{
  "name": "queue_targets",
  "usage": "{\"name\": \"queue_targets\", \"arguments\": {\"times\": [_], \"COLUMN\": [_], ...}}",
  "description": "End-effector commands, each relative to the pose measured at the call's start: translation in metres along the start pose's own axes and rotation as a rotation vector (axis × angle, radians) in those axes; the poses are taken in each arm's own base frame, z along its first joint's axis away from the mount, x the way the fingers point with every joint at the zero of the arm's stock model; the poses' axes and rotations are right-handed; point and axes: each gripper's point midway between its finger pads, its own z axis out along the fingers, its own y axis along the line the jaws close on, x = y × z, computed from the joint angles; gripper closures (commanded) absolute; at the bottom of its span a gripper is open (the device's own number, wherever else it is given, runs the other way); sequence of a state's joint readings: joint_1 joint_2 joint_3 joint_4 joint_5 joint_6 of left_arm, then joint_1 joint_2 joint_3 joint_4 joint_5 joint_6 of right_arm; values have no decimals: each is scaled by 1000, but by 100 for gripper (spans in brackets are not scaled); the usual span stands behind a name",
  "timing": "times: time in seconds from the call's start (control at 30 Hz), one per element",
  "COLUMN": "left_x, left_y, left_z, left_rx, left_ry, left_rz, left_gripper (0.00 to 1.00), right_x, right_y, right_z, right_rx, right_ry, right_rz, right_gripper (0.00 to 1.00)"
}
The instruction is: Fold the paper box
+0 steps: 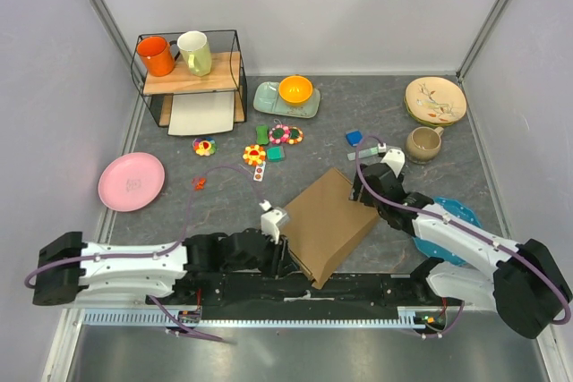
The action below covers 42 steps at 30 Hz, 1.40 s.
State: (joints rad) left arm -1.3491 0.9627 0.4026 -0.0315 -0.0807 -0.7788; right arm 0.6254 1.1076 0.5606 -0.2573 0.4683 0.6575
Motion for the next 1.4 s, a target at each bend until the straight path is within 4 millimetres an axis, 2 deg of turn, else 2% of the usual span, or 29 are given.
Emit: {"name": "queue_targets", "arguments": {"times": [0.0,0.1,0.23,0.3,0.4,0.53,0.6,0.63,0.67,0.73,0.9,0.93,1.0,1.03,1.07,1.1,1.13,1.17,1.2,1.23,1.3,1.33,1.37], "left_x": [-21,-20,-21,-23,-28,-47,-61,-66,-78,-92,-133,-143,-167,-189,-202,-196,-205,-200,-201,-172,-153,-118,-106], "left_y": [20,36,40,50,66,88,91,103,97,106,124,132,134,132,125,131,127,129,127,134,128,131,128], "left_z": [-18,-24,-20,-15,-9,-6,-5,-4,-4,-3,9,7,3,-6,-17,-26,-37,-44,-60,-61,-70,-64,-63], "left_rx": [-63,-100,-100,-137,-159,-168,-171,-204,-184,-206,-238,-244,-246,-248,-252,-318,-338,-369,-398,-444,-431,-450,-443], "left_ry": [-183,-221,-223,-213,-198,-217,-235,-237,-245,-259,-278,-292,-328,-374,-408,-383,-401,-391,-427,-354,-358,-287,-280], "left_rz": [-160,-208,-215,-230,-269,-321,-299,-314,-308,-285,-269,-286,-284,-275,-247,-261,-262,-286,-300,-335,-394,-420,-478], "left_gripper": [60,57,56,55,55,55,55,55,55,55,56,56,57,57,56,55,54,53,53,52,52,51,50], "right_x": [4,18,39,51,61,70,71,73,75,73,75,74,71,69,65,63,60,59,57,57,56,57,57], "right_y": [29,31,29,25,20,12,10,10,10,12,12,12,10,9,10,10,11,11,12,12,13,14,14], "right_z": [1,-1,-4,-7,-13,-20,-22,-24,-25,-28,-29,-29,-28,-29,-29,-30,-30,-30,-30,-29,-27,-26,-24], "right_rx": [-172,-215,-248,-261,-278,-276,-282,-286,-293,-305,-307,-306,-296,-292,-292,-288,-290,-287,-288,-288,-288,-287,-283], "right_ry": [0,41,100,126,142,150,149,158,162,155,157,156,142,137,124,120,113,110,104,102,100,101,105], "right_rz": [15,12,13,19,54,79,93,101,106,128,150,152,154,155,158,154,153,150,153,148,148,146,142], "right_gripper": [20,22,26,28,29,30,30,30,30,31,31,31,30,30,30,30,30,29,29,29,28,28,28]}}
